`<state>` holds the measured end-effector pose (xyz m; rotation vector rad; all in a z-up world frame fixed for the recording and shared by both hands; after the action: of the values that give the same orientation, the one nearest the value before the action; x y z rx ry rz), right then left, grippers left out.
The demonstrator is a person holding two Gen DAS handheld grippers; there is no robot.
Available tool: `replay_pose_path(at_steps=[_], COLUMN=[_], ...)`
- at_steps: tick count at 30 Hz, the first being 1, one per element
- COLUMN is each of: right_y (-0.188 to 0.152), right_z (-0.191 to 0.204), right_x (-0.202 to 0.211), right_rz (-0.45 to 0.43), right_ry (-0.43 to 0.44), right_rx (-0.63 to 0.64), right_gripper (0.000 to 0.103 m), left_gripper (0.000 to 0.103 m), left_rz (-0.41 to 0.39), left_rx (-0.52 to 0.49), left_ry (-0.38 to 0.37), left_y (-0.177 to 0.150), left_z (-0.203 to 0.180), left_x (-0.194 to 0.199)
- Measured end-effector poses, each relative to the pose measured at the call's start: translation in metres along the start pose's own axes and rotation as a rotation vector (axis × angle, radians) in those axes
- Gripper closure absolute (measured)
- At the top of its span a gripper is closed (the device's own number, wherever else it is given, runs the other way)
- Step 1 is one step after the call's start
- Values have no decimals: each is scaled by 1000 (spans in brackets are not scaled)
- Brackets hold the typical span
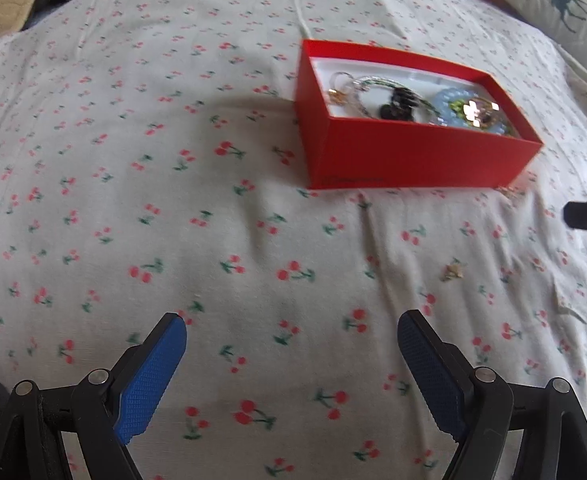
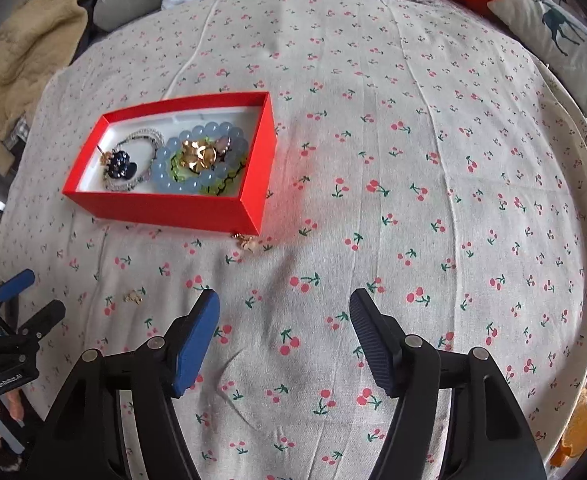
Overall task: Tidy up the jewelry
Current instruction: 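Withdraw both tools and lower the left tool toward the small gold earring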
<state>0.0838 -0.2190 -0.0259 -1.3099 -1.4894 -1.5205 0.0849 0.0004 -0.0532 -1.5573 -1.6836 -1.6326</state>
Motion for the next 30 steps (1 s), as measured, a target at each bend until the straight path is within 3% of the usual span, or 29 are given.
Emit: replay_pose_path(at_steps=[4, 9, 11, 12, 24, 30], right_y=[-12, -22, -25, -26, -24, -21], right_z=[2, -5, -7, -8, -22, -20], right_x=[-8, -21, -24, -26, -35, -37], right_rz=[26, 64, 70, 71, 60, 53], right_ry=[-19, -36, -40, -42, -45, -49], right_rx=[39, 50, 55, 57, 76, 81], right_gripper=[30, 30, 29, 29, 28, 28], left_gripper=[14, 26, 42, 46, 65, 83], left_rz=[21, 44, 56, 60, 53, 50], left_rx=[-19, -72, -88, -91, -159, -181], left_ry=[-49, -107, -135, -146, -174, -156], left_y=[-3, -4, -3, -2, 11, 13], left_z=[-18, -44, -53, -56, -78, -80], left_x=[-11, -25, -33, -36, -63, -66])
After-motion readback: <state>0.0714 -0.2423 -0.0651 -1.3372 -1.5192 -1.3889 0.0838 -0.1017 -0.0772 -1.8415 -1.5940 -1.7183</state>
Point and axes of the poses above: each gripper's, at about its wrist camera, not at the fingertips, and x roughly against the way its jaws point, z to its left, y to its top, the point moved 5 cm from there along -x, roughly the way its jaws point, and after that the axes turned 14 degrees about -y, right-handed, at the moved point
